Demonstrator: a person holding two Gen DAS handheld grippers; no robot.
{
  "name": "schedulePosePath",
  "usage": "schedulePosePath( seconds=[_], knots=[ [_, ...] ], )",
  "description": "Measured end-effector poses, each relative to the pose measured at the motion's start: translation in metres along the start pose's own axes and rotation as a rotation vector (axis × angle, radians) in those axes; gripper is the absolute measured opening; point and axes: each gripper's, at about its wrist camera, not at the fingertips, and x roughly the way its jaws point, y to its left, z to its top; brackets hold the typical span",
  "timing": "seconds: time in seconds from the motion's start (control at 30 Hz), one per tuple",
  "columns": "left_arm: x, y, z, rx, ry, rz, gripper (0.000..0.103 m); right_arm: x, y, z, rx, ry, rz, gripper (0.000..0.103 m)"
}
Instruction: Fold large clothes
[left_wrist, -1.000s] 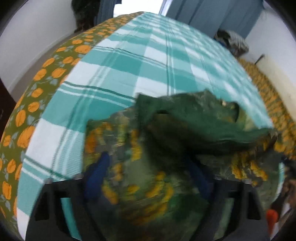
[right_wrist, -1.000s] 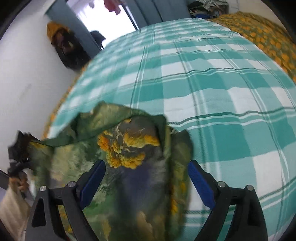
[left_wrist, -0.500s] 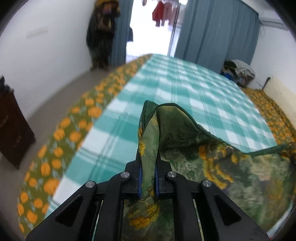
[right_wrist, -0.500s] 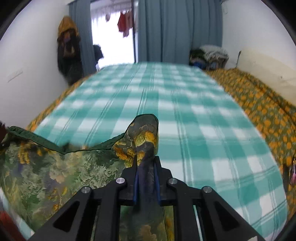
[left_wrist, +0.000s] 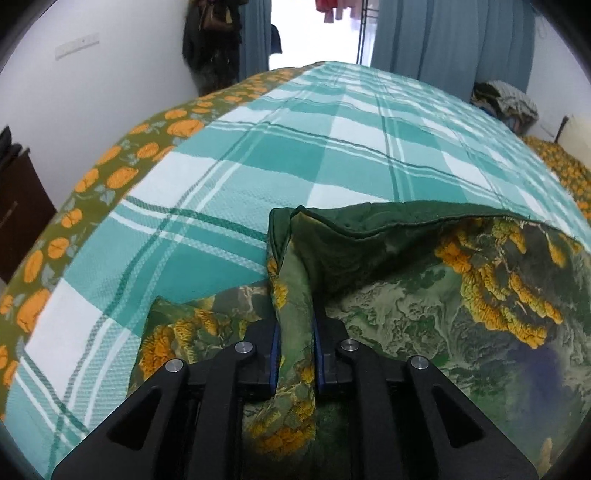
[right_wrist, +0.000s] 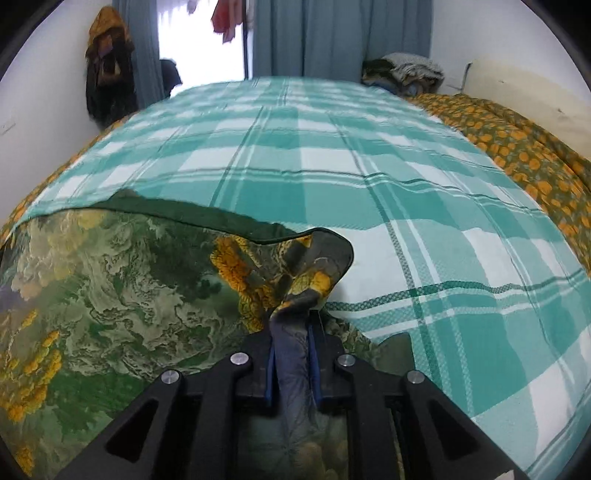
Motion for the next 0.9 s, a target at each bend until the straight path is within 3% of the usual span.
schedulePosePath(
  seconds=[0.9],
  knots=[
    [0.0020,0.0001,-0.0015,-0.014,-0.012,-0.010,0.014,0.0039,0.0007,-0.0003,0.012,0.008,0.015,0.018]
  ],
)
